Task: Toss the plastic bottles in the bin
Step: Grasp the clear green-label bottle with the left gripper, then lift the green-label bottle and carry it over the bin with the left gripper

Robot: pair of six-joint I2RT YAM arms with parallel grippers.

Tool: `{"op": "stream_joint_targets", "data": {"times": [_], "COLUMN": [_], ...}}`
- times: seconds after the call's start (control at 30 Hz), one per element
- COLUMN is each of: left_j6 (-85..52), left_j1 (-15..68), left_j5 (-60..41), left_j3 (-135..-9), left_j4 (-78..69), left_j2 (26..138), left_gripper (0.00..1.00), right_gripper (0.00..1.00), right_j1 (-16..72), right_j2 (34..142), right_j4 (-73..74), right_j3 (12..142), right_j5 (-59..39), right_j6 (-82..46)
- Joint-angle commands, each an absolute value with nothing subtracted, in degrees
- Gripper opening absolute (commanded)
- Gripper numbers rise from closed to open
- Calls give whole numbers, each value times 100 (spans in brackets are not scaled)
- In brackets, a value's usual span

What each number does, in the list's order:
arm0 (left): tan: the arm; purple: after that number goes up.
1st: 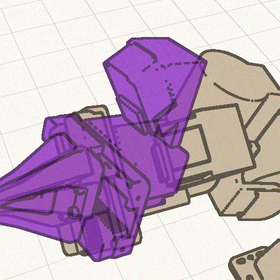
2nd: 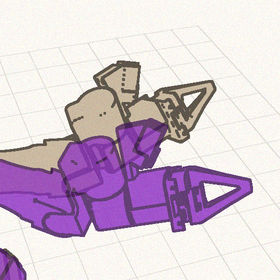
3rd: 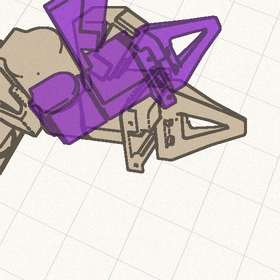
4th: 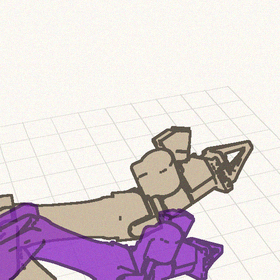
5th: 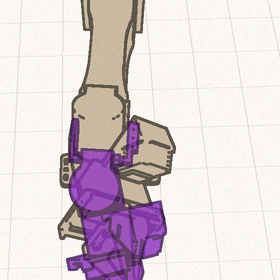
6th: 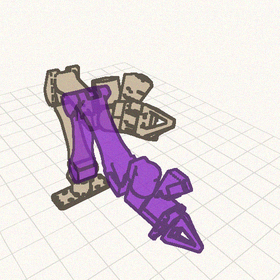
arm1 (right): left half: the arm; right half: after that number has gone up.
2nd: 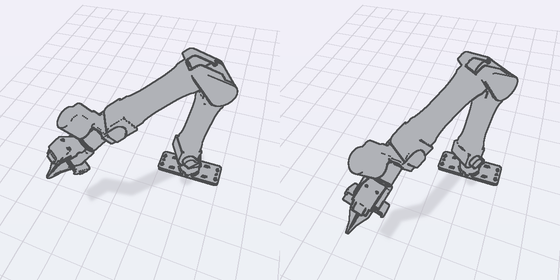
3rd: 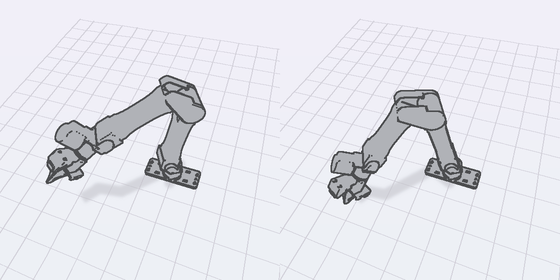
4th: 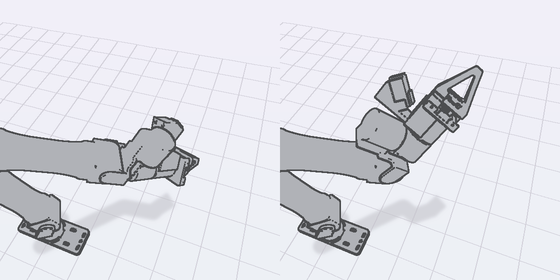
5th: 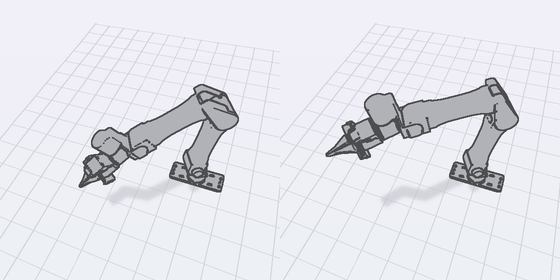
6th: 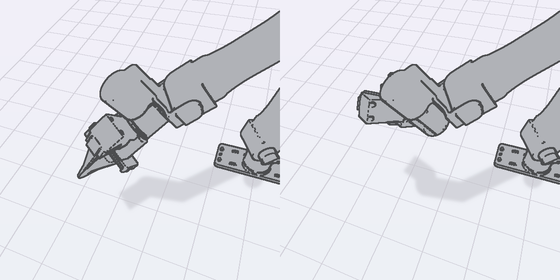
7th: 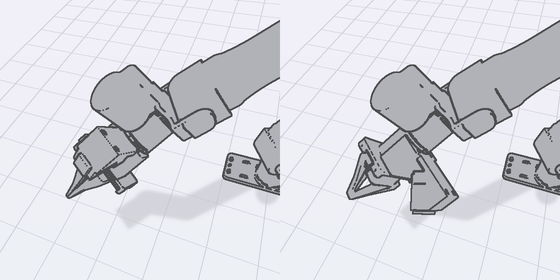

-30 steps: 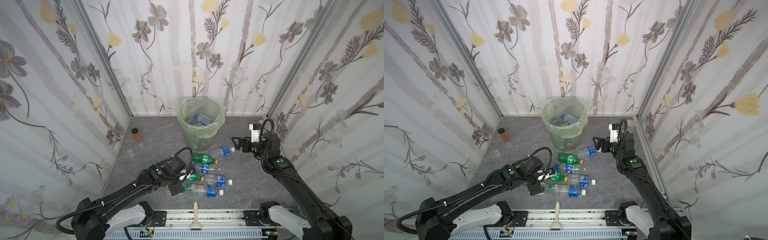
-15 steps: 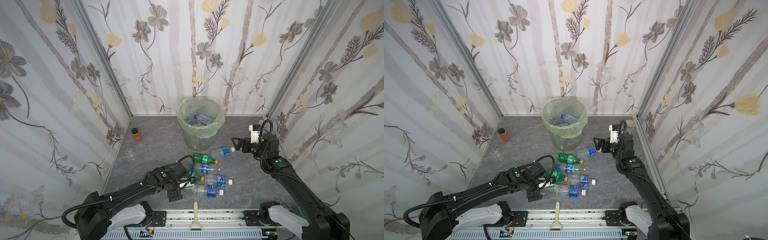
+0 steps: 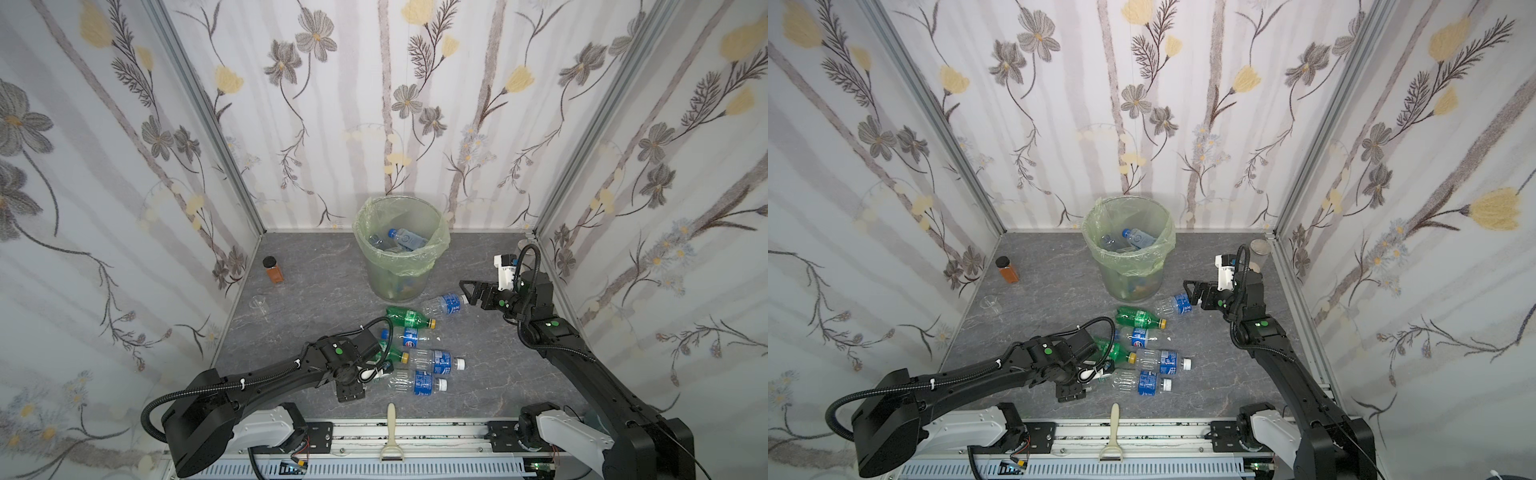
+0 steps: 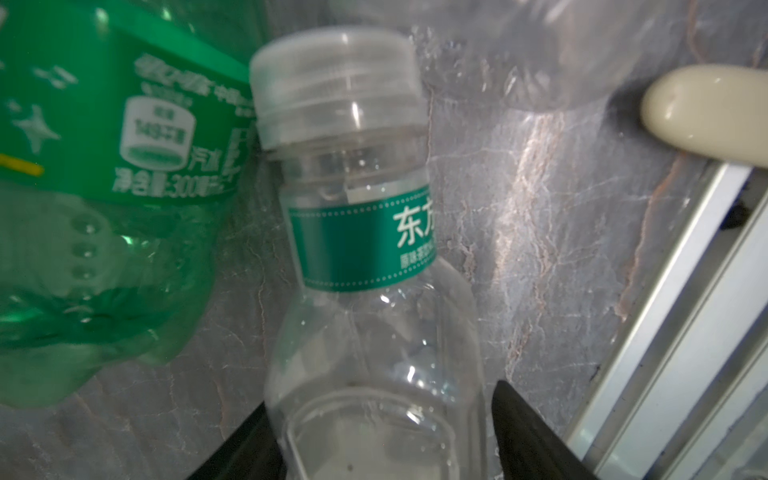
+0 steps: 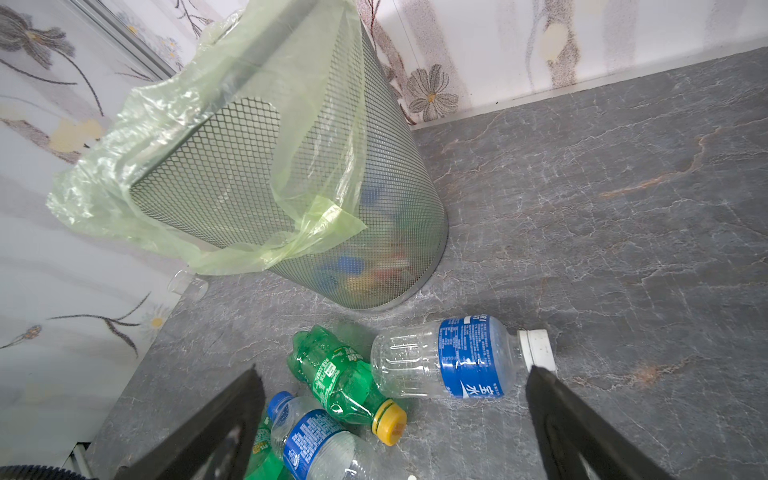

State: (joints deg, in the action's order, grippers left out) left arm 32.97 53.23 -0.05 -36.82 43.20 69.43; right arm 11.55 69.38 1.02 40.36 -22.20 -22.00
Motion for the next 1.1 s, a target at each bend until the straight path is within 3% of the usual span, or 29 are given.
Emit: {"op": "stream_joint_targets", "data": {"times": [0.0,0.17,0.43,0.7,0.9,1.07], "left_j6": [3230,3030,2817,2070,1525,717], "left_j1": [5376,5412,5416,5410,5406,5416], "left_j5": [24,59,177,485,1119,1669], "left_j3": [-3622,-3612,-3637,-4314,-5032,-5206], "left_j4": [4204,4175,4170,4128,3795,3369], "left_j2": [6987,6936,6584,5990,5806,5698], "left_gripper": [71,53,46,48,43,49], "right_gripper": [99,99,99,99,98,98], "right_j1": [1151,1143,1116,1116,1116,1119], "right_j2": [6893,6813,6664,6671,6784,6769], "right_j4": [396,389,238,203,19,-114], "right_j3": [3991,3940,3899,3900,4018,4063], "right_j5": [-2268,-2268,-2225,-2240,-2311,-2297], "right_j6": [-2177,-2153,-2066,-2012,-1951,-1943]}}
